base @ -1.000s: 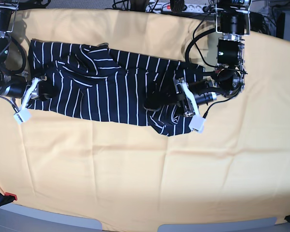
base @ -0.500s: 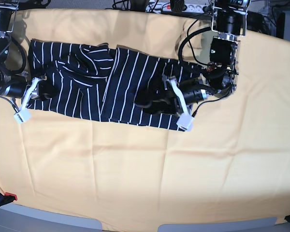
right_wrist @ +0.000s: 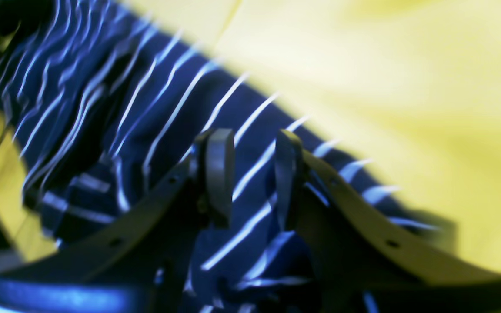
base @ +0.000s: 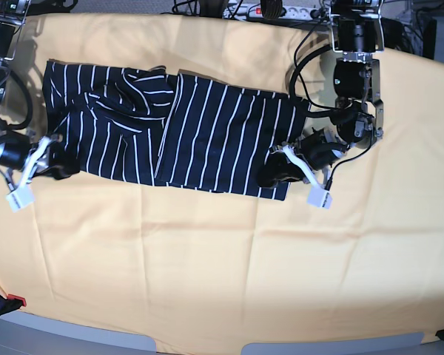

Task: Fold the T-shirt properly
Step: 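Fold the held end toward the right gripper and release, then grasp the folded bundle end with the right gripper, then fold the bundle end over onto itself with the right gripper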

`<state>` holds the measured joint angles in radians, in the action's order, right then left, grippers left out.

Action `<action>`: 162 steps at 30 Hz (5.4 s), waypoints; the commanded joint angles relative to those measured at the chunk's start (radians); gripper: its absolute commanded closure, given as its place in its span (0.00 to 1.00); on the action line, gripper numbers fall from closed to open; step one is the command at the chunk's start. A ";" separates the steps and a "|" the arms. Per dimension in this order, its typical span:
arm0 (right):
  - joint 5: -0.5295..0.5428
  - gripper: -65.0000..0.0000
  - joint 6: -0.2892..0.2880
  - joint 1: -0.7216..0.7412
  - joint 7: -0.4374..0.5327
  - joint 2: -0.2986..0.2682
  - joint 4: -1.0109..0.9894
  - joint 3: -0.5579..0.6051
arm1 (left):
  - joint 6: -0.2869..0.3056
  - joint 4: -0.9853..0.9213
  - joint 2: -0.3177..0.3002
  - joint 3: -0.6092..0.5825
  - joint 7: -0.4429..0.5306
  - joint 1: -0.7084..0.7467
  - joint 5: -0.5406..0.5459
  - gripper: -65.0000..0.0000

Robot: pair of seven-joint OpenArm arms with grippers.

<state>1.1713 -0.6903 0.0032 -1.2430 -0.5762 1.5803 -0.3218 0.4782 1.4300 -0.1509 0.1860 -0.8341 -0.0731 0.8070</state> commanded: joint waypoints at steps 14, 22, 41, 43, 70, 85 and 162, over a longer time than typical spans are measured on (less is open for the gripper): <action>-0.042 0.33 0.035 -0.235 -0.033 0.034 -0.015 -0.360 | 0.007 0.015 -0.257 0.014 0.026 -0.008 0.016 1.00; -0.047 0.33 -0.006 -0.291 0.036 0.136 -0.064 -0.366 | 0.007 0.015 -0.362 0.061 0.016 -0.008 0.066 1.00; 0.295 0.33 -0.008 -0.288 -0.153 0.214 -0.245 -0.364 | 0.007 0.015 -0.414 0.072 0.014 -0.007 0.086 1.00; 0.291 0.33 -0.008 -0.288 -0.153 0.216 -0.245 -0.364 | 0.007 0.015 -0.414 0.072 0.014 -0.007 0.097 1.00; -0.105 1.00 0.000 -0.256 -0.072 0.069 0.177 -0.509 | 0.030 0.016 -0.437 0.132 -0.012 -0.010 0.178 1.00; -0.063 1.00 0.075 -0.261 -0.062 0.095 0.520 -0.522 | 0.030 0.016 -0.435 0.132 -0.013 -0.001 0.178 1.00; -0.058 0.35 -0.008 -0.267 -0.078 0.383 0.572 0.239 | 0.095 0.015 -0.431 0.132 -0.049 0.034 0.223 1.00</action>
<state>1.0904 -0.6926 -0.2703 -1.3468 -0.1886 2.1365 -0.0814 0.5617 1.4307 -0.5625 0.3092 -0.9016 -0.0219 1.0100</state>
